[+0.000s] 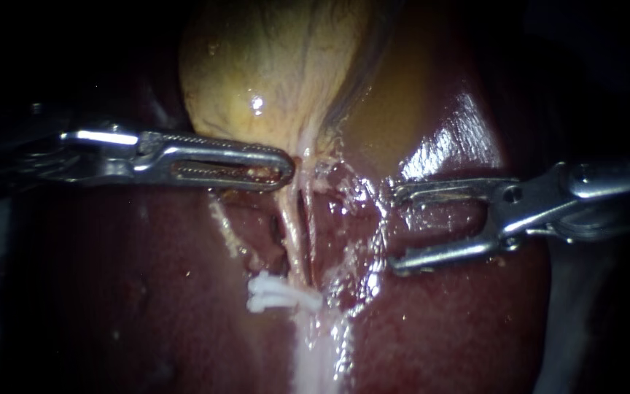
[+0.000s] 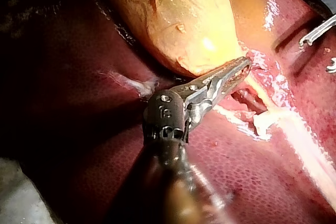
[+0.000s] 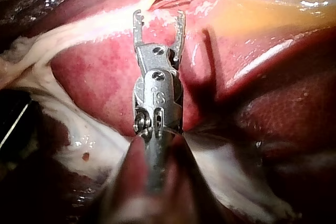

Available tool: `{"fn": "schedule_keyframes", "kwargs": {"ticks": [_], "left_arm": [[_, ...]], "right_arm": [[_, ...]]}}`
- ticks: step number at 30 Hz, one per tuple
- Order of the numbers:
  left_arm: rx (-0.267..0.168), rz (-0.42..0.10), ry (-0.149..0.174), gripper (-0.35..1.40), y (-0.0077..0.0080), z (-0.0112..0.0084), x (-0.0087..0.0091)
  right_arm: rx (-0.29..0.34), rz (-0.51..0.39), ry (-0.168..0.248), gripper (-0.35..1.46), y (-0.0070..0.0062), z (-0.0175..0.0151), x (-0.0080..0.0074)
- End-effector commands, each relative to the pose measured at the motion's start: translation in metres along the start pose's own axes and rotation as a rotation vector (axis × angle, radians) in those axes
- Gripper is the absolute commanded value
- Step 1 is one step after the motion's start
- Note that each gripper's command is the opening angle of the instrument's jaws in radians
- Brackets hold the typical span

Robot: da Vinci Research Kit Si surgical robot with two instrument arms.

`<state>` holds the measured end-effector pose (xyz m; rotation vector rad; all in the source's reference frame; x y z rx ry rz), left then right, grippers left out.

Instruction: Going back second clip left tube

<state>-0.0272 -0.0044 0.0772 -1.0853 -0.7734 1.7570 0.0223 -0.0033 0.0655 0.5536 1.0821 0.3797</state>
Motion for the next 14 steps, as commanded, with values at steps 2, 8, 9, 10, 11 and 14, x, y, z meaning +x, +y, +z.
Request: {"fn": "schedule_keyframes", "kwargs": {"ticks": [2,8,9,10,11,14], "left_arm": [[0.001,0.000,-0.001,-0.35,0.0000,0.0000,0.0000],[0.001,0.000,-0.001,-0.35,0.0000,0.0000,-0.0001],[0.001,0.000,-0.001,-0.35,0.0000,0.0001,-0.0001],[0.001,0.000,-0.001,-0.35,0.0000,0.0001,-0.0001],[0.001,0.000,-0.001,-0.35,0.0000,0.0001,-0.0001],[0.001,0.000,-0.001,-0.35,0.0000,0.0001,-0.0001]], "right_arm": [[0.000,0.000,0.000,0.50,0.0000,0.0000,0.0000],[0.002,-0.006,0.000,0.50,0.0000,0.0001,0.0001],[0.002,-0.006,0.000,0.50,0.0000,0.0001,0.0001],[0.002,-0.006,0.000,0.50,0.0000,0.0001,0.0001],[0.002,-0.006,0.000,0.50,0.0000,0.0001,0.0001],[0.005,-0.006,0.000,0.50,0.0000,0.0001,0.0001]]}}
